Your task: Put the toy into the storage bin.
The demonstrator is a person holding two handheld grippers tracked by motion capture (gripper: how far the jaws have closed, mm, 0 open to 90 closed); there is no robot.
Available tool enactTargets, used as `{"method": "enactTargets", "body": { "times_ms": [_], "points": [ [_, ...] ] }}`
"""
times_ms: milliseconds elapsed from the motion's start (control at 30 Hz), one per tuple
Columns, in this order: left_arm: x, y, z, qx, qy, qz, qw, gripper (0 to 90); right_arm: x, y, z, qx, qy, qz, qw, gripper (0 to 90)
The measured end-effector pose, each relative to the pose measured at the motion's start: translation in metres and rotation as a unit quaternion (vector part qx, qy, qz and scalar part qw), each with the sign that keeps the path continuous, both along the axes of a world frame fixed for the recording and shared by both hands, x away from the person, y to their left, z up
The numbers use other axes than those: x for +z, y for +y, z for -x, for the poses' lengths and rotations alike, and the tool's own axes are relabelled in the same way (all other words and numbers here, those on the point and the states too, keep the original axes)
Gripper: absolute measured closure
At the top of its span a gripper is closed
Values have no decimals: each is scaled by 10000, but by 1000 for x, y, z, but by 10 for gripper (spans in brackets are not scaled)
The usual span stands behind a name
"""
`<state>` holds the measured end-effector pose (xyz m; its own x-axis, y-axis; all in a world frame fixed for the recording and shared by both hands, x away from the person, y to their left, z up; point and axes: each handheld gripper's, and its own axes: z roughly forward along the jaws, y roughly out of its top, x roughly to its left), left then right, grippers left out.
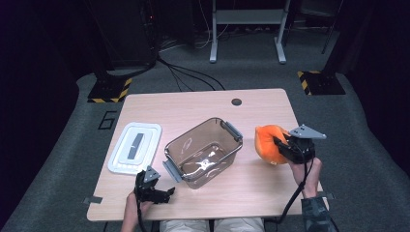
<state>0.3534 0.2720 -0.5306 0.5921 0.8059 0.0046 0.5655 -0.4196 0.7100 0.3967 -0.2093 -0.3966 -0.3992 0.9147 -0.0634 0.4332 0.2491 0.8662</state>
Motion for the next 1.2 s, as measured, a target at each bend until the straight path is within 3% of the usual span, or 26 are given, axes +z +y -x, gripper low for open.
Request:
{"method": "enactTargets", "body": {
  "times_ms": [1200],
  "points": [
    [0,0,0,-5,12,-8,10000,5,56,39,3,584,-507,161,9969,681]
  ]
}}
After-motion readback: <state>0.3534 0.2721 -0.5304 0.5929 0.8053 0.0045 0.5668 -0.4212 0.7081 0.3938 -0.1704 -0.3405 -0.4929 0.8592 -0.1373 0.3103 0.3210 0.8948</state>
